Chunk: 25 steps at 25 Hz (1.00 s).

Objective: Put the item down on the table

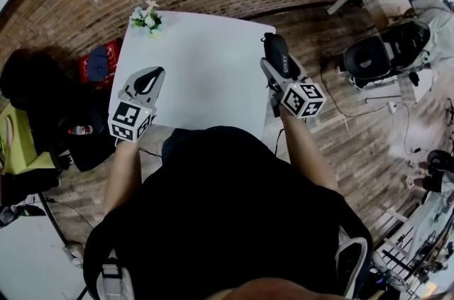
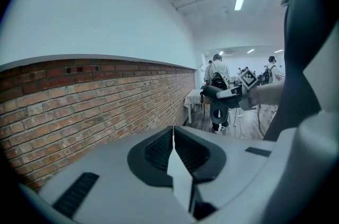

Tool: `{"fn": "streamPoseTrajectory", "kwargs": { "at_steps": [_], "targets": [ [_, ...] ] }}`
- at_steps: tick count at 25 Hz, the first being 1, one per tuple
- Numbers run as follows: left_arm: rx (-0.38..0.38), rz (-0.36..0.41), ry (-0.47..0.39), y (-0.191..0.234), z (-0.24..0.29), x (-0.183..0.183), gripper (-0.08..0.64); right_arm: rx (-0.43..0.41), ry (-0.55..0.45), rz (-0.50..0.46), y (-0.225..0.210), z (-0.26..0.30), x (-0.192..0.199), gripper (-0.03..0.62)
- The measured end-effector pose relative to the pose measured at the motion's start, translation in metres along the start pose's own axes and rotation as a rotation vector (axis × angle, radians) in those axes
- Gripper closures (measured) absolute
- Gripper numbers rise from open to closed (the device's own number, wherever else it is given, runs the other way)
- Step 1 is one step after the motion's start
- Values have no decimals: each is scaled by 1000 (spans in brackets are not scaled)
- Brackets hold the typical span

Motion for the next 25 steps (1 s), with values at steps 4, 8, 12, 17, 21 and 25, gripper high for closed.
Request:
{"fn": "streamPoseTrajectory", "kwargs": {
  "at_steps": [4, 8, 12, 17, 21, 25],
  "targets": [
    [6, 6, 15, -8, -5, 2, 543, 0, -1, 0, -1, -4, 1, 215],
    [4, 9, 27, -8, -13, 5, 543, 3, -23, 6, 0, -6, -2, 215],
    [0, 20, 10, -3, -14, -4, 543, 9, -34, 8, 1, -6, -3, 215],
    [4, 20, 1, 5, -12, -4, 543, 14, -27, 9, 5, -3, 2, 215],
    [16, 13, -4, 6, -6, -1, 543, 22, -18, 7, 4, -2, 4, 215],
    [24, 14, -6, 4, -2, 0, 543, 30, -22, 5, 1, -3, 3, 215]
  ]
}}
Point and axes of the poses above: the fingertips, and each gripper's own axes: z forward along the fingers, y to its left, x out of its underside, the point moved 4 cm from there along -z, backward along the fingers, and after that the axes turned 6 degrees about -y, right-handed, at the moved point
